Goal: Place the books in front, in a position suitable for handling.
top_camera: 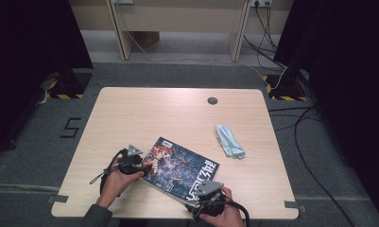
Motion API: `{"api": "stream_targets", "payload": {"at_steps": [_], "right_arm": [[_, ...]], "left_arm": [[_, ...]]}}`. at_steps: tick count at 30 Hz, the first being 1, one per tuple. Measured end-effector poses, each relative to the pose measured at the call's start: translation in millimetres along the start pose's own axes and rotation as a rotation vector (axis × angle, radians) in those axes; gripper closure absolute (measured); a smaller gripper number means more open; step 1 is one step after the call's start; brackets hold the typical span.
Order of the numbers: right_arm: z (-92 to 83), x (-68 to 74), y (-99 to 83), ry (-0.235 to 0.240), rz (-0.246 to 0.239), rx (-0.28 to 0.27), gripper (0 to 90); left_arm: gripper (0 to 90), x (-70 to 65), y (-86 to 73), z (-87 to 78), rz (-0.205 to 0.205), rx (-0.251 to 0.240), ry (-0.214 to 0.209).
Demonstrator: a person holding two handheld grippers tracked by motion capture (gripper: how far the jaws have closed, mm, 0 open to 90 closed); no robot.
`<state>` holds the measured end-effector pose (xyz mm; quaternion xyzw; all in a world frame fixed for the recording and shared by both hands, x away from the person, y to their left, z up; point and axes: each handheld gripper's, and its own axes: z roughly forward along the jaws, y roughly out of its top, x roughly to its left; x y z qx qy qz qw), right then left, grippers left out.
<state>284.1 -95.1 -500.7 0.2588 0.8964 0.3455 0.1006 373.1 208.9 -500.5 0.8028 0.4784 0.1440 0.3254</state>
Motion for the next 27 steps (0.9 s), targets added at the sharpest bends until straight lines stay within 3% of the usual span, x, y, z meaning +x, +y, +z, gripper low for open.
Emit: {"api": "stream_targets", "payload": {"at_steps": [1,6,10,12,13,14,16,17,18,19,23,27], "right_arm": [[-0.2,-1.0,0.4,-0.05,-0.006,0.027,24.1],[0.9,-9.6,0.0,-0.101,-0.016,0.048,21.4],[2.0,-31.3,-1.0,-0.124,0.062,0.06,21.2],[2.7,-37.0,-2.1,-0.125,0.077,0.049,21.5],[4.1,-52.0,-2.2,-0.126,0.134,0.04,21.5],[4.1,-52.0,-2.2,-0.126,0.134,0.04,21.5],[7.0,-62.7,1.7,-0.173,0.139,0.023,26.5],[7.0,-62.7,1.7,-0.173,0.139,0.023,26.5],[11.4,-71.3,8.3,-0.22,0.112,0.023,27.6],[14.5,-75.0,10.9,-0.236,0.11,0.023,27.4],[26.1,-91.3,20.6,-0.27,0.122,0.005,25.7],[28.9,-97.9,26.7,-0.285,0.12,-0.013,29.5]], "left_arm": [[46.9,0.1,-1.7,-1.7,-0.007,0.005,-0.007],[46.0,-1.3,-8.3,-8.8,0.004,0.017,-0.002],[46.3,-11.3,-21.2,-21.7,0.05,0.022,0.035],[46.5,-14.6,-25.7,-25.2,0.06,0.018,0.041],[51.9,-21.2,-32.8,-30.1,0.076,0.005,0.018],[57.2,-21.2,-32.8,-30.1,0.076,0.005,0.018],[62.0,-36.4,-40.2,-36.1,0.125,0.006,0.007],[63.0,-36.4,-40.2,-36.1,0.125,0.006,0.007],[63.0,-41.2,-42.0,-37.7,0.119,0.016,-0.018],[62.9,-42.3,-42.1,-37.8,0.116,0.016,-0.024],[62.7,-49.5,-41.7,-36.7,0.114,0.017,-0.043],[61.3,-57.7,-40.5,-35.4,0.127,0.023,-0.062]]}}
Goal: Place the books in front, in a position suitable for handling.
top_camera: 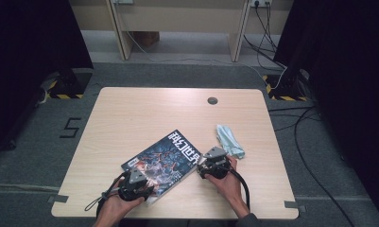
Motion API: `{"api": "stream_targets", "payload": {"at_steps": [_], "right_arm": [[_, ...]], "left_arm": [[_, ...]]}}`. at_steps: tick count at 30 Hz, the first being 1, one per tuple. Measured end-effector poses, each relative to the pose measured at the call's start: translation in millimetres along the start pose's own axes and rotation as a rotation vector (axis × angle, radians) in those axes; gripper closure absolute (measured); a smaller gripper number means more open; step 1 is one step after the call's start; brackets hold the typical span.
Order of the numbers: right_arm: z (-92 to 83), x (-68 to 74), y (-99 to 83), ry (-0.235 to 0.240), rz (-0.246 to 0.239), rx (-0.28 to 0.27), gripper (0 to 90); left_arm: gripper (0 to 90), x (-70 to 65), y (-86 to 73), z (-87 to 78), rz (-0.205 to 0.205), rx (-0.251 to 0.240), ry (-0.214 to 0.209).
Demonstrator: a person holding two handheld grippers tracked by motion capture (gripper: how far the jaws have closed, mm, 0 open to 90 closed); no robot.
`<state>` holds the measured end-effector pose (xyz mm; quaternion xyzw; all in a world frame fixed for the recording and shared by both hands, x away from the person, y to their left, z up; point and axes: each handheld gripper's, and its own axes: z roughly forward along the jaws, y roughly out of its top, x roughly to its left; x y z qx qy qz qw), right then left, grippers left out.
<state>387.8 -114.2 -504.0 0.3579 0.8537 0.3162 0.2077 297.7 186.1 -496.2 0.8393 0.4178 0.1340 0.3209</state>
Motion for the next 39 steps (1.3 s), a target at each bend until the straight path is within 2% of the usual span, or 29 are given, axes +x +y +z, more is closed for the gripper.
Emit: {"api": "stream_targets", "payload": {"at_steps": [2,4,6,9,10,11,12,13,14,15,16,17,22,25,27,28,29,32,33,34,35,36,37,39], "right_arm": [[-2.4,-1.2,0.1,0.012,0.026,-0.004,29.1],[-3.4,-1.7,0.1,0.019,0.032,-0.009,29.1],[-5.6,-0.1,2.3,0.043,0.045,-0.02,29.6],[-5.9,1.4,2.9,0.076,0.067,-0.018,30.2],[-6.2,1.8,3.2,0.089,0.075,-0.02,31.5],[-6.8,2.2,3.3,0.095,0.081,-0.016,32.0],[-7.4,2.5,3.1,0.099,0.08,-0.013,31.8],[-7.4,2.5,3.1,0.099,0.08,-0.013,31.8],[-8.0,4.6,2.8,0.128,0.103,-0.009,31.8],[-8.0,4.6,2.8,0.128,0.103,-0.009,31.8],[-7.3,7.5,3.1,0.153,0.115,-0.01,31.8],[-7.3,9.1,3.3,0.158,0.119,-0.007,31.8],[-5.3,14.3,4.0,0.182,0.121,0.007,31.3],[-4.0,13.8,2.7,0.196,0.146,0.011,30.7],[-4.9,11.4,2.2,0.19,0.154,0.008,30.5],[-5.2,10.4,2.1,0.19,0.159,0.002,30.5],[-5.6,8.2,2.0,0.192,0.164,-0.009,30.5],[-7.5,4.7,1.4,0.187,0.188,-0.01,30.5],[-7.5,4.1,1.4,0.186,0.19,-0.017,30.5],[-7.5,4.1,1.4,0.186,0.19,-0.017,30.5],[-6.7,3.1,1.5,0.187,0.194,-0.018,30.7],[-6.2,3.2,1.4,0.186,0.198,-0.012,30.7],[-6.2,3.2,1.4,0.186,0.198,-0.012,30.7],[-4.5,5.5,2.0,0.188,0.194,-0.008,30.8]], "left_arm": [[59.2,-3.7,1.7,1.3,0.009,0.003,-0.016],[59.0,-5.8,2.7,2.2,0.016,0.004,-0.022],[55.3,-14.0,7.1,5.5,0.024,0.013,-0.063],[53.9,-19.3,9.9,8.3,0.037,0.012,-0.067],[53.8,-23.6,12.6,12.0,0.041,0.0,-0.084],[53.6,-24.7,14.6,14.0,0.032,-0.003,-0.102],[53.5,-24.7,14.6,14.0,0.032,-0.003,-0.102],[53.5,-24.7,16.7,15.9,0.018,-0.006,-0.125],[53.6,-24.3,21.4,20.2,-0.013,-0.009,-0.173],[53.8,-24.3,21.4,20.2,-0.013,-0.009,-0.173],[54.0,-25.8,26.3,25.9,-0.04,-0.019,-0.211],[54.1,-27.6,29.1,28.7,-0.048,-0.02,-0.225],[54.0,-37.4,39.5,41.1,-0.048,-0.045,-0.249],[53.5,-38.9,45.4,46.9,-0.027,-0.057,-0.267],[46.5,-34.6,42.8,45.8,-0.024,-0.079,-0.238],[44.5,-34.6,42.8,45.8,-0.024,-0.079,-0.238],[41.7,-22.5,38.0,37.1,-0.035,-0.097,-0.208],[40.8,0.4,29.1,17.6,-0.074,-0.135,-0.154],[40.7,0.4,29.1,17.6,-0.074,-0.135,-0.154],[40.7,8.1,25.2,11.4,-0.086,-0.139,-0.13],[40.0,21.0,16.3,3.3,-0.115,-0.132,-0.093],[39.7,24.8,12.8,1.7,-0.123,-0.121,-0.078],[39.3,24.8,12.8,1.7,-0.123,-0.121,-0.078],[38.7,33.8,3.3,1.4,-0.117,-0.076,-0.006]]}}
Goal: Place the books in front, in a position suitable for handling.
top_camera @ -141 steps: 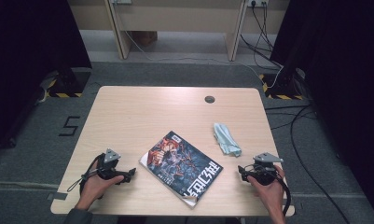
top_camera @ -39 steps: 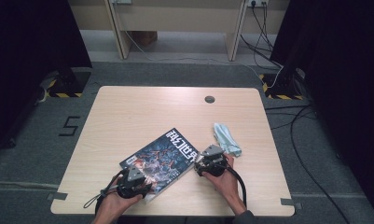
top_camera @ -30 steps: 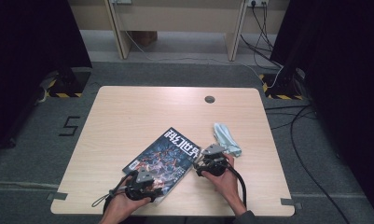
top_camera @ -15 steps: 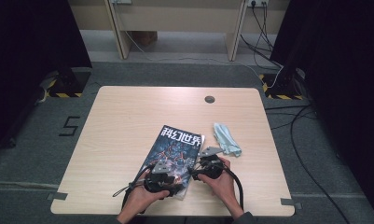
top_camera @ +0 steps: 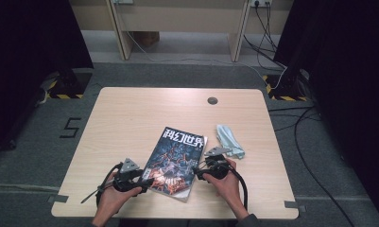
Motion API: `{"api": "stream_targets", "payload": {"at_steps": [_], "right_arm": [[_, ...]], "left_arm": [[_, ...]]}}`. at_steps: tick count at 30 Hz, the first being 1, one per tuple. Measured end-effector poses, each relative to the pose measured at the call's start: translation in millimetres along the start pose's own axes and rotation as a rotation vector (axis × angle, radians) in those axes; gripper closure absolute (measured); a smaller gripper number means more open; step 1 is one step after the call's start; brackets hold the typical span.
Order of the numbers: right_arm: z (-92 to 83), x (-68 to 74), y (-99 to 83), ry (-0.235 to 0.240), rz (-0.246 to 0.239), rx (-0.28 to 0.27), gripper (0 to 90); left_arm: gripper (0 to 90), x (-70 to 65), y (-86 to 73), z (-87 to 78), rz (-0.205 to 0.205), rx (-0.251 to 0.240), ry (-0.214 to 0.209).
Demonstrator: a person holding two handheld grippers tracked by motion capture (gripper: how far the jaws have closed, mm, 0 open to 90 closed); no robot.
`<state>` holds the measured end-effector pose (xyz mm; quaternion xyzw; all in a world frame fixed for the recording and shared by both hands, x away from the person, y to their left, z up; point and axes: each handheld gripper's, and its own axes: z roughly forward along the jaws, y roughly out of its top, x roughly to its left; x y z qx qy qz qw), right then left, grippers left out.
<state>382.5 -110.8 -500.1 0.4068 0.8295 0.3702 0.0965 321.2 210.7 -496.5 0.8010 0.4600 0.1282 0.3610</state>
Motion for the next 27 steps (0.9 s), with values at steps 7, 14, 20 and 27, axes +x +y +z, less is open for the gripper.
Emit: {"api": "stream_targets", "payload": {"at_steps": [7,14,20,27], "right_arm": [[6.0,5.4,0.0,0.014,-0.018,0.018,31.5],[13.6,-0.2,3.2,-0.008,-0.005,0.014,31.6],[17.5,-6.7,9.0,-0.034,-0.004,0.01,32.1],[22.3,-13.6,15.3,-0.057,-0.02,0.0,32.5]], "left_arm": [[37.5,-5.4,-4.7,5.1,0.036,0.047,-0.005],[37.8,-25.7,-3.1,8.5,0.089,0.056,-0.016],[39.2,-42.1,-1.4,13.2,0.167,0.069,0.001],[40.2,-44.4,2.9,18.5,0.162,0.059,0.009]]}}
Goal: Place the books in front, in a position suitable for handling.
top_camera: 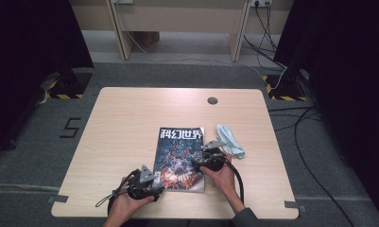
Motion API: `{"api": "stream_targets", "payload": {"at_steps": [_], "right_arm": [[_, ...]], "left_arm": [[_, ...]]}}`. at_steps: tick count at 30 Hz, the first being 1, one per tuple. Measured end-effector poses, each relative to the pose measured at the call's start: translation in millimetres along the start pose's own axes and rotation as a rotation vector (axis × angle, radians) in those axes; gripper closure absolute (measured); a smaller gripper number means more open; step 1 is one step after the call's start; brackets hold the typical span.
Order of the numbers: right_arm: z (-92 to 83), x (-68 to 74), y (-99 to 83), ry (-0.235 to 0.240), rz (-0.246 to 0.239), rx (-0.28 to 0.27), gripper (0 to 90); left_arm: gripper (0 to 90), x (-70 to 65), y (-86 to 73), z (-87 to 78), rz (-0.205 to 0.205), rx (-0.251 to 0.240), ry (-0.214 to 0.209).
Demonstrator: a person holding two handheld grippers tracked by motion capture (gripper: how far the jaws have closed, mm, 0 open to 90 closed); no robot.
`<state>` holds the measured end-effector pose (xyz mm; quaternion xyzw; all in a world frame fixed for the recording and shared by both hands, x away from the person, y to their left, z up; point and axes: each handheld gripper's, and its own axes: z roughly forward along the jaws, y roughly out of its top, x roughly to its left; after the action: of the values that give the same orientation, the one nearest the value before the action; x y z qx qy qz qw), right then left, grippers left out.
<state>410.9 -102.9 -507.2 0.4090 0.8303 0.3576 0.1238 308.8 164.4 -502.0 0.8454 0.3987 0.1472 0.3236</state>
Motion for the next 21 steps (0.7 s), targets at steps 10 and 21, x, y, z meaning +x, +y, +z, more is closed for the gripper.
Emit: {"api": "stream_targets", "payload": {"at_steps": [10,21], "right_arm": [[1.1,-5.4,4.2,-0.005,-0.012,0.005,32.4],[-33.9,-33.1,14.6,-0.053,0.032,-0.114,26.7]], "left_arm": [[40.6,2.9,1.3,2.6,-0.023,-0.031,-0.012],[34.3,20.5,-7.5,-9.5,-0.115,-0.106,-0.004]]}}
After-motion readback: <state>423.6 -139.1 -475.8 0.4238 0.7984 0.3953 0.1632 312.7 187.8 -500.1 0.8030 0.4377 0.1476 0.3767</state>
